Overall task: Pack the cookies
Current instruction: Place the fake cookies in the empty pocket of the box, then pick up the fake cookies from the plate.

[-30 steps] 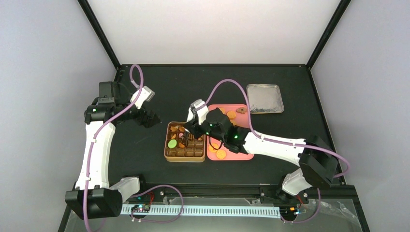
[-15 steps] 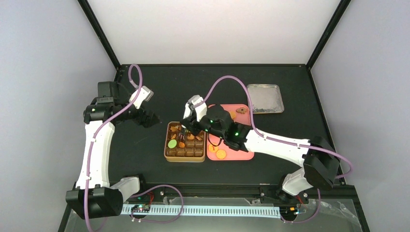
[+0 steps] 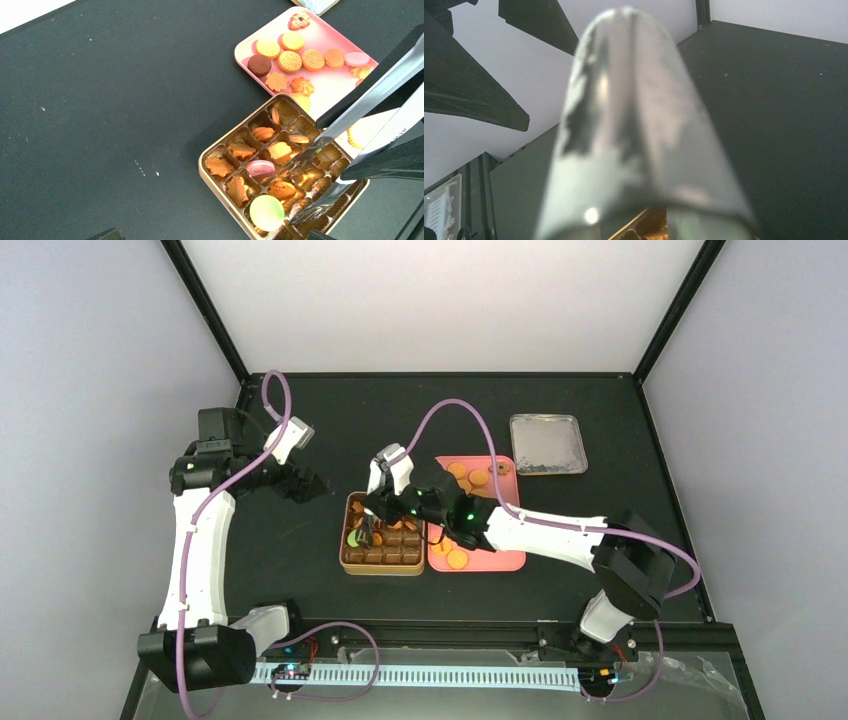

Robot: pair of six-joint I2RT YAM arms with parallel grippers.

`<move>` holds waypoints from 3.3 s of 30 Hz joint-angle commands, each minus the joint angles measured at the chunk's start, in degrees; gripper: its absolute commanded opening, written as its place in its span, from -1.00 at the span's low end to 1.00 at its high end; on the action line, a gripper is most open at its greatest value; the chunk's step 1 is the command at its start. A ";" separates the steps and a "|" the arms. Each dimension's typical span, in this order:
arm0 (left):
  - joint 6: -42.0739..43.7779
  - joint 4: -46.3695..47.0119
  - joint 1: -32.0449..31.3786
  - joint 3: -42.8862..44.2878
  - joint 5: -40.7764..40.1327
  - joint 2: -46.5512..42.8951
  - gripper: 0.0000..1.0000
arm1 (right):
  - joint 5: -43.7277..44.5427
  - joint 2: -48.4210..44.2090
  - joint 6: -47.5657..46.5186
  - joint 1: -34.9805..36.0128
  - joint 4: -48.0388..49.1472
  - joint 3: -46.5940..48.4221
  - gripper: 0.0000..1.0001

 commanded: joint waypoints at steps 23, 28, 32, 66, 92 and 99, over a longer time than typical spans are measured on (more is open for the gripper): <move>1.49 -1.72 1.14 1.90 1.79 -0.30 0.96 | 0.05 3.23 3.44 2.38 4.41 5.26 -0.48; 1.66 -1.67 1.22 1.87 1.75 -0.37 0.96 | -0.19 4.15 3.20 2.54 3.94 5.81 -0.50; 1.75 -1.71 1.24 1.86 1.82 -0.21 0.96 | 1.10 3.12 2.26 2.55 3.12 5.50 -0.50; 1.14 -1.76 1.55 2.73 2.11 0.33 0.96 | 19.84 -26.78 -6.11 -24.21 -8.60 -21.35 -0.24; 0.62 -2.33 1.64 3.66 2.09 0.43 0.96 | 17.66 -23.13 -7.61 -25.18 -5.91 -21.24 -0.65; 0.43 -2.32 1.60 3.22 2.34 0.13 0.96 | 16.39 -26.35 -8.03 -25.15 -7.56 -20.05 -0.83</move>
